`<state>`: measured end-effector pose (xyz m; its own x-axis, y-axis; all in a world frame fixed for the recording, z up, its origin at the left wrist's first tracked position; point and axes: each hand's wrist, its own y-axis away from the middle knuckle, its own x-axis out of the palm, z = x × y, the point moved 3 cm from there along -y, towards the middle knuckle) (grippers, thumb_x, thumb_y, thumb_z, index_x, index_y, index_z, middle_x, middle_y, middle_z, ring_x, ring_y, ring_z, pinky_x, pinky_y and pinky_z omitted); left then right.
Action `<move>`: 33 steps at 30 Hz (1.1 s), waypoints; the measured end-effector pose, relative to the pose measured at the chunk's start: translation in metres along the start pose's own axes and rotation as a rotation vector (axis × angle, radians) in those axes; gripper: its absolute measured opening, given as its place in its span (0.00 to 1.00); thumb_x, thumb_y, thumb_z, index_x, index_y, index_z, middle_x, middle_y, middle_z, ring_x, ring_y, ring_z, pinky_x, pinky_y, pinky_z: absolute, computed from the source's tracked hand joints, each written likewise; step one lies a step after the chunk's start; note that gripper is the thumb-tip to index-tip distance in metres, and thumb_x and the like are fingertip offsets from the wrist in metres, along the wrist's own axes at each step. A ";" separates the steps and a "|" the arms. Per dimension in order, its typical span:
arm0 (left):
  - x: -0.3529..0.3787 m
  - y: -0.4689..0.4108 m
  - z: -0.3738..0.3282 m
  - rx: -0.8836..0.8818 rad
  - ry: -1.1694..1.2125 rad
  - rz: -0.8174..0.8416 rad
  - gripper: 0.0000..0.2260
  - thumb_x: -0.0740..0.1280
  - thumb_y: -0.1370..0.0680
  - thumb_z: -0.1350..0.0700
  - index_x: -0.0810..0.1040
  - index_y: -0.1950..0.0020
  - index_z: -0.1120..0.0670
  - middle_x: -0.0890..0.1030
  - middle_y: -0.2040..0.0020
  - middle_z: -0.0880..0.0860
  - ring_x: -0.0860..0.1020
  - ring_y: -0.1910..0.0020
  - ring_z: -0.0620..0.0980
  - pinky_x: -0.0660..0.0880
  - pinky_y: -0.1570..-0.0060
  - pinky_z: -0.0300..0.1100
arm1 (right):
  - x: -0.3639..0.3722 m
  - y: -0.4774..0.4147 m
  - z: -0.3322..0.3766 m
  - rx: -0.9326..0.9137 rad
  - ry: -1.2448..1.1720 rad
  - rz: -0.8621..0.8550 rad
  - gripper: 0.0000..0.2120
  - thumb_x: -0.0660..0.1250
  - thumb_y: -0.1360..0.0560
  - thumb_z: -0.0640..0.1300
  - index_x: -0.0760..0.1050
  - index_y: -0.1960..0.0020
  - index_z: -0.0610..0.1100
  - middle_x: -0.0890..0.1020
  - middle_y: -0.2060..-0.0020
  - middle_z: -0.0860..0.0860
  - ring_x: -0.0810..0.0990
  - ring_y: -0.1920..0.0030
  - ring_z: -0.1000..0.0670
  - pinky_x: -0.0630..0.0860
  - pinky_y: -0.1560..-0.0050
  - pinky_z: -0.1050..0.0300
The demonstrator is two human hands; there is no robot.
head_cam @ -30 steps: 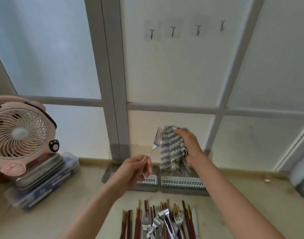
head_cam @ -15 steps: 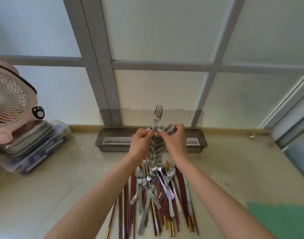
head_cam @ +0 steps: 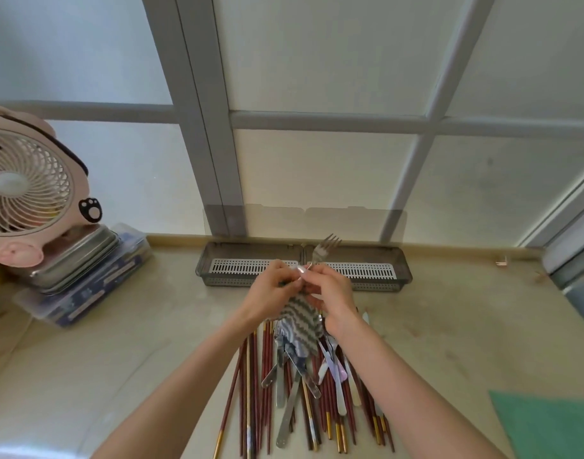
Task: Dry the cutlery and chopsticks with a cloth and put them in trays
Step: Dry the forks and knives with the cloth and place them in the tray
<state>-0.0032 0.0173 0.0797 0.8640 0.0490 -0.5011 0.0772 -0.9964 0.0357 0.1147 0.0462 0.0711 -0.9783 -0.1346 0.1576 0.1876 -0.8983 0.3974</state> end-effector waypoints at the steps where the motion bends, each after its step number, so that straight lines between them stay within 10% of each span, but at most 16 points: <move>1: -0.002 0.004 0.001 -0.024 0.070 0.000 0.09 0.63 0.22 0.56 0.81 0.49 0.57 0.75 0.52 0.51 0.75 0.51 0.49 0.74 0.48 0.43 | 0.001 -0.002 -0.002 0.007 0.001 -0.017 0.03 0.69 0.26 0.38 0.81 0.54 0.39 0.83 0.56 0.44 0.80 0.55 0.49 0.76 0.55 0.57; 9: -0.010 0.018 0.052 -0.766 1.362 -0.124 0.10 0.66 0.27 0.63 0.73 0.46 0.63 0.77 0.52 0.60 0.77 0.51 0.55 0.77 0.54 0.50 | -0.005 -0.001 -0.004 -0.112 0.007 -0.011 0.07 0.63 0.22 0.38 0.80 0.50 0.41 0.79 0.64 0.46 0.77 0.68 0.51 0.78 0.65 0.60; 19: -0.017 0.016 0.049 -0.507 1.267 -0.069 0.11 0.54 0.20 0.60 0.75 0.44 0.58 0.78 0.54 0.57 0.75 0.58 0.51 0.73 0.55 0.45 | 0.005 0.005 -0.030 0.025 0.200 0.150 0.05 0.67 0.24 0.37 0.80 0.55 0.35 0.78 0.70 0.45 0.72 0.77 0.51 0.67 0.77 0.63; 25: -0.011 0.011 0.043 -0.574 1.370 -0.136 0.12 0.54 0.18 0.57 0.71 0.58 0.60 0.75 0.70 0.53 0.75 0.78 0.43 0.71 0.80 0.32 | 0.008 -0.004 -0.021 0.002 0.239 0.137 0.06 0.66 0.24 0.37 0.79 0.53 0.34 0.78 0.69 0.45 0.70 0.77 0.54 0.65 0.78 0.67; 33: -0.009 -0.007 0.044 -0.738 0.960 -0.139 0.13 0.63 0.21 0.51 0.74 0.45 0.61 0.78 0.52 0.58 0.76 0.54 0.53 0.74 0.61 0.44 | 0.015 -0.002 -0.016 -0.044 0.139 0.258 0.10 0.62 0.23 0.31 0.77 0.44 0.36 0.78 0.67 0.44 0.73 0.73 0.53 0.69 0.74 0.65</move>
<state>-0.0330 0.0209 0.0458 0.8184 0.4946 0.2925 0.1921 -0.7153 0.6719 0.0987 0.0396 0.0579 -0.9020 -0.4142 0.1220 0.4307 -0.8438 0.3201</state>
